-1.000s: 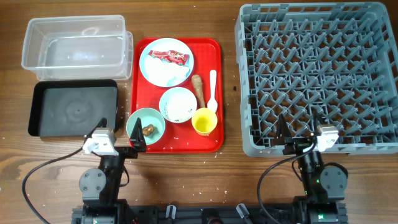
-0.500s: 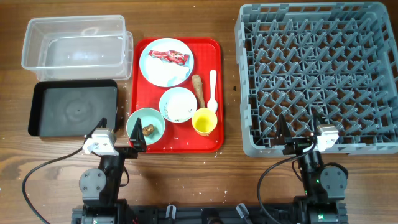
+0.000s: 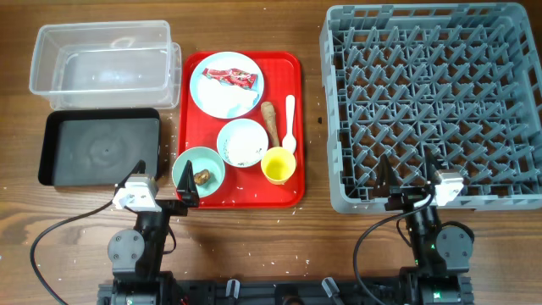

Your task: Sort waste into correct bins and load items into the dishwasher rack

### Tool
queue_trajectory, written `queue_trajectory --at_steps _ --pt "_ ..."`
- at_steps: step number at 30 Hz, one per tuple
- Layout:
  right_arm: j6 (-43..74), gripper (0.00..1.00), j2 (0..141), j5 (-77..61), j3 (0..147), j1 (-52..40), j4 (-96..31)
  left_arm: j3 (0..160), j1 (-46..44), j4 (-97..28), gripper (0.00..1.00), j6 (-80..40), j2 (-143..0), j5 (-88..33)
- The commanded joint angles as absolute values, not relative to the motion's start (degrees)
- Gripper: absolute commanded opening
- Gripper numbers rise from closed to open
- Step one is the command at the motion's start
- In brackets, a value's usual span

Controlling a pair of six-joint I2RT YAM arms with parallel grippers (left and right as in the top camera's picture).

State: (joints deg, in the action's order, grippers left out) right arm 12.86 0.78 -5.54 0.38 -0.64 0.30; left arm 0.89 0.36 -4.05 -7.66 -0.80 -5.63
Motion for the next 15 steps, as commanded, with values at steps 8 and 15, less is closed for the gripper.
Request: queue_trajectory --at_steps 8,15 --pt "10.2 1.0 0.5 -15.4 0.4 -0.8 1.7 0.4 0.1 -4.0 1.0 -8.2 -0.2 -4.9" --pt "1.8 1.0 7.4 -18.3 14.0 -0.8 -3.2 4.3 0.1 -4.4 1.0 -8.2 -2.5 -9.0"
